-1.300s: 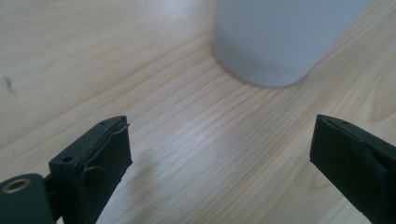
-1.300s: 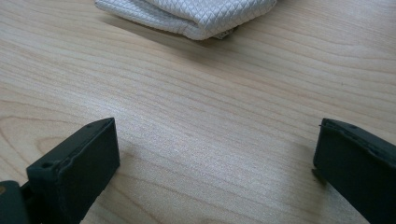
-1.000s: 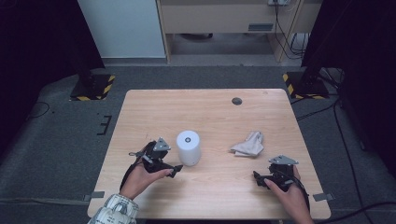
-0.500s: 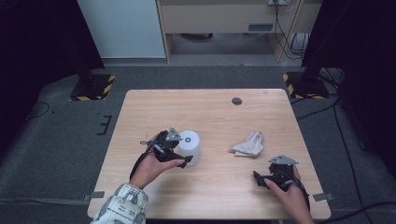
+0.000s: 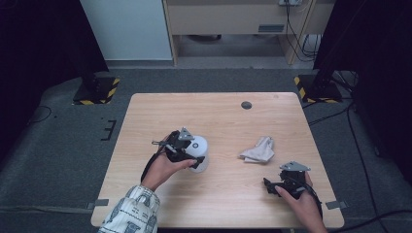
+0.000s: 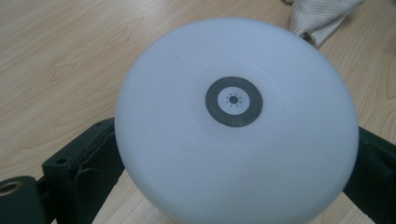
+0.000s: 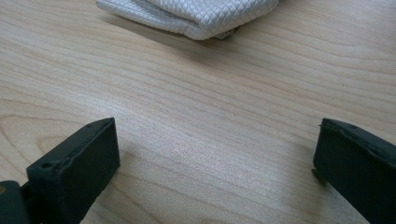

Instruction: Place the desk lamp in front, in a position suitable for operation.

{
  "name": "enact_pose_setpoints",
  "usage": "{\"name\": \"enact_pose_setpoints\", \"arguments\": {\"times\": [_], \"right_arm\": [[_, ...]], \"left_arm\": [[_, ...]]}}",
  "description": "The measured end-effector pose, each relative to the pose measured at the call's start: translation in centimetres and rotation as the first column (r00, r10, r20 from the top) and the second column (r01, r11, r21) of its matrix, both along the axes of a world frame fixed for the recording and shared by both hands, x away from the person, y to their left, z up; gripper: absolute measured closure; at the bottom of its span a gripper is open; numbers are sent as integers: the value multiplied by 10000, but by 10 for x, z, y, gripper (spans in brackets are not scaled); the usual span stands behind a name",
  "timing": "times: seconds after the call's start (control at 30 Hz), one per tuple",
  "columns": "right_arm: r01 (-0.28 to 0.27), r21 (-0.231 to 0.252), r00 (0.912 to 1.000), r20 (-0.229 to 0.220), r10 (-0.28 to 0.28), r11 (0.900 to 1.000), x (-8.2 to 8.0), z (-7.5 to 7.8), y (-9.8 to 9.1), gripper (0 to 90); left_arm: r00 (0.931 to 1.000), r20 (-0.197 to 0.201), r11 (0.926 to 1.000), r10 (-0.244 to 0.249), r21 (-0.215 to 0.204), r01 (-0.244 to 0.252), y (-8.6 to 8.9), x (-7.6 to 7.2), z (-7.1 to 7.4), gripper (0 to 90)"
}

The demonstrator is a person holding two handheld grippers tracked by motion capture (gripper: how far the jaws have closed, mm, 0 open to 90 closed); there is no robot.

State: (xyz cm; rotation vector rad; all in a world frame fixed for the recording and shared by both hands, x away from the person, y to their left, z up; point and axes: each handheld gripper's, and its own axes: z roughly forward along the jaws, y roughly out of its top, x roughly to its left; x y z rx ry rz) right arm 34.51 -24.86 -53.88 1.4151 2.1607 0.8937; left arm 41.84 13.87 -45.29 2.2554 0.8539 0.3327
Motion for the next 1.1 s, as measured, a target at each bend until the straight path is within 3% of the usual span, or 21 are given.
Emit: {"name": "enact_pose_setpoints", "arguments": {"times": [0.37, 0.6, 0.87, 1.1], "right_arm": [[1, 1, 10000, 2, -1, 10000, 0, 0, 0, 7], [-14, 2, 10000, -1, 14, 10000, 0, 0, 0, 7], [-2, 2, 10000, 1, 2, 10000, 0, 0, 0, 7], [-14, 1, 10000, -4, 14, 10000, 0, 0, 0, 7]], "left_arm": [[9999, -123, 9995, 24, -313, -28, -3, 3, -3, 74], [9999, -94, 9998, -77, -158, 75, -6, 0, -2, 80], [9984, -28, 9968, -570, -561, 568, -20, -14, 7, 81], [9929, 115, 9911, -1182, -607, 1187, -44, -31, 12, 80]]}}
